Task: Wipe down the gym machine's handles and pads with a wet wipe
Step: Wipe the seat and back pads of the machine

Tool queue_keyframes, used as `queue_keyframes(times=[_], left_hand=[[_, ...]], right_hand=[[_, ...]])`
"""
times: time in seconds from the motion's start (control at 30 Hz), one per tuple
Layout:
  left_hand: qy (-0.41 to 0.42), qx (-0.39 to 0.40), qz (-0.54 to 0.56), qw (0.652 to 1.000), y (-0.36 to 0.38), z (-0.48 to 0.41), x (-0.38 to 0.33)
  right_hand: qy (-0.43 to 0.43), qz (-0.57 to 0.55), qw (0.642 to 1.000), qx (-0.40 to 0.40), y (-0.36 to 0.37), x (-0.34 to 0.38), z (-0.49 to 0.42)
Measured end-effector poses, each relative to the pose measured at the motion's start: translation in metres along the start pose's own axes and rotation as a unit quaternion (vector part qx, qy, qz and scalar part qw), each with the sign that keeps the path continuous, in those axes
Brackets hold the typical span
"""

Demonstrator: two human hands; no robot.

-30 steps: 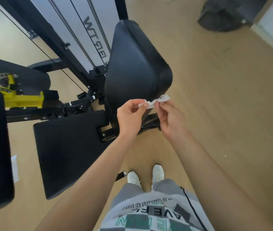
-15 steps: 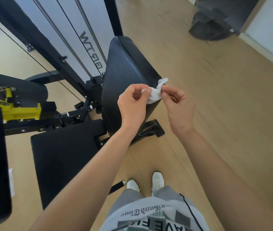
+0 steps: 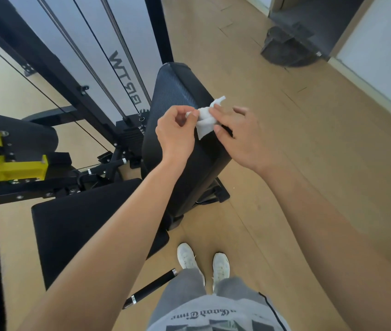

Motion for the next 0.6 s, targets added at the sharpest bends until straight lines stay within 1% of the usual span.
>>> queue_keyframes(times=[0.17,0.33,0.47,0.53,0.6], left_hand=[[-0.020,0.018,0.018,0.999,-0.014,-0.023,0.017],[-0.044,0.044,0.037,0.997,-0.023,-0.043,0.039],[-0.067,0.065,0.043,0.995,-0.032,-0.055,0.061],[-0.087,0.082,0.049,0.992,-0.038,-0.058,0.077],[-0.108,0.105,0.074,0.986,-0.043,-0.056,0.092]], right_hand=[[0.020,0.143,0.988,0.053,0.007,0.029,-0.020],[0.025,0.287,0.957,0.038,0.023,0.057,-0.040],[0.018,0.369,0.927,0.056,0.039,0.070,-0.054],[0.015,0.382,0.923,0.044,0.045,0.075,-0.058],[0.001,0.397,0.918,0.000,0.047,0.078,-0.057]])
Point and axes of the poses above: each hand's wrist, its own z-axis away from the middle knuckle, its own y-axis out of the palm, x = y × z, the point moved 6 cm from there along -z, towards the middle knuckle, and after that the axes turned 12 degrees about x, right-handed, at the moved point
